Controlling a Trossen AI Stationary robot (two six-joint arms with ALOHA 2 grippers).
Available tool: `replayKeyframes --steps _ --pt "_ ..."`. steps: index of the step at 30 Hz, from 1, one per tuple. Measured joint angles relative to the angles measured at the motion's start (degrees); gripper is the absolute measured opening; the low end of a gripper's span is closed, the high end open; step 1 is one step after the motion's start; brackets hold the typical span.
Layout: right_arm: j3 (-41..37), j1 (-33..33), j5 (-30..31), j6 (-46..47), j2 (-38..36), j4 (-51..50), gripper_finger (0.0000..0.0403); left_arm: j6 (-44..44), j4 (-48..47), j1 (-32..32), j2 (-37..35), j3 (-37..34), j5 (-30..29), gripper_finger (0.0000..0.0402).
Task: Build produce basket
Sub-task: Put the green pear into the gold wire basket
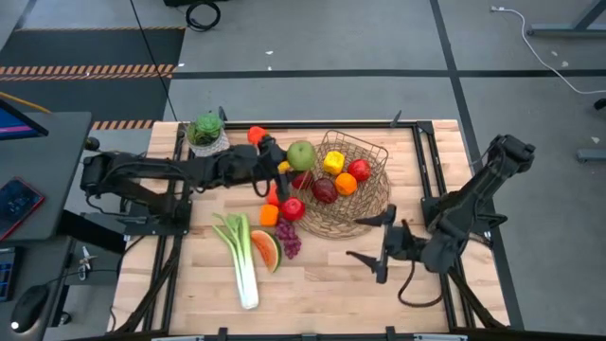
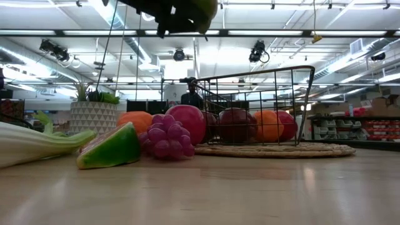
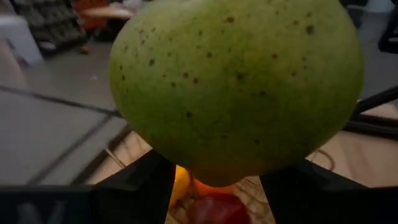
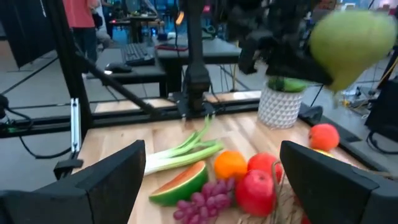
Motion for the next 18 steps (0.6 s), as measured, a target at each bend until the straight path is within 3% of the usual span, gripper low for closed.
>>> replayKeyframes --steps 6,11,14,18 --pt "0.0 -3.21 1.0 -4.28 -2.49 -1.18 0.0375 -6.24 -0.91 2.89 1.82 0.08 6.03 0.0215" --pt "0.0 -9.78 0.45 -8.38 -0.62 0.21 0.0375 0.0 -1.5 2.32 4.04 -0.02 9.57 0.0215" --pt "0.0 -14.29 -4.26 -9.64 -0.34 1.49 0.0375 2.7 -1.44 1.27 4.5 -0.02 10.0 0.0215" --pt "0.0 -20.05 -16.77 -9.79 -0.05 1.46 0.0378 8.26 -1.43 -0.98 4.48 -0.03 9.75 0.0215"
